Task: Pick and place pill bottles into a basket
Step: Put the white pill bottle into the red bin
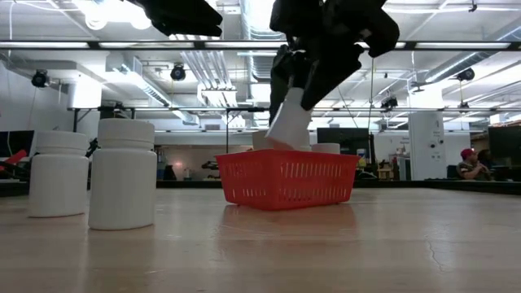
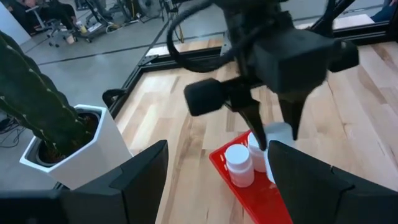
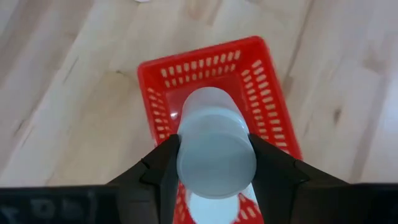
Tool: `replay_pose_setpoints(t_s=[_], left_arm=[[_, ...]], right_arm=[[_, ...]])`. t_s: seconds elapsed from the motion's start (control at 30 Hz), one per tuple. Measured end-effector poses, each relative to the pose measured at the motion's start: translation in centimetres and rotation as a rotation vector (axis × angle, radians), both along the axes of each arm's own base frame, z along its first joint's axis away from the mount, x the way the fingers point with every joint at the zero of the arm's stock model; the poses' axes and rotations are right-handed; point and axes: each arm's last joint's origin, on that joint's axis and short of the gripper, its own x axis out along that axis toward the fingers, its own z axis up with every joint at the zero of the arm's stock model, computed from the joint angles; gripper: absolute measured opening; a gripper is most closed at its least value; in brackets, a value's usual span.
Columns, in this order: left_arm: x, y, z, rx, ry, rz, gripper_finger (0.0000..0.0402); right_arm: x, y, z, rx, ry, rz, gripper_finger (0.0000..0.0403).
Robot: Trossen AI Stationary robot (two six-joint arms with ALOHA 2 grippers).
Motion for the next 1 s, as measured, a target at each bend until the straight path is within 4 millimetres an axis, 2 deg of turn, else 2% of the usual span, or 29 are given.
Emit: replay_pose_setpoints(t_s=[0.23,1.0], left_arm=[[0.0,0.0,0.0,0.0,0.001,0.0,0.0258],[0.0,0.0,0.0,-0.003,-0.001,0.001,0.0258]], right_arm=[[0.7,0.2,-0.9,-0.009,0.049,0.007,0.0147],[0.0,0.3,-1.3,-0.074,0.126,0.017,0.0147]])
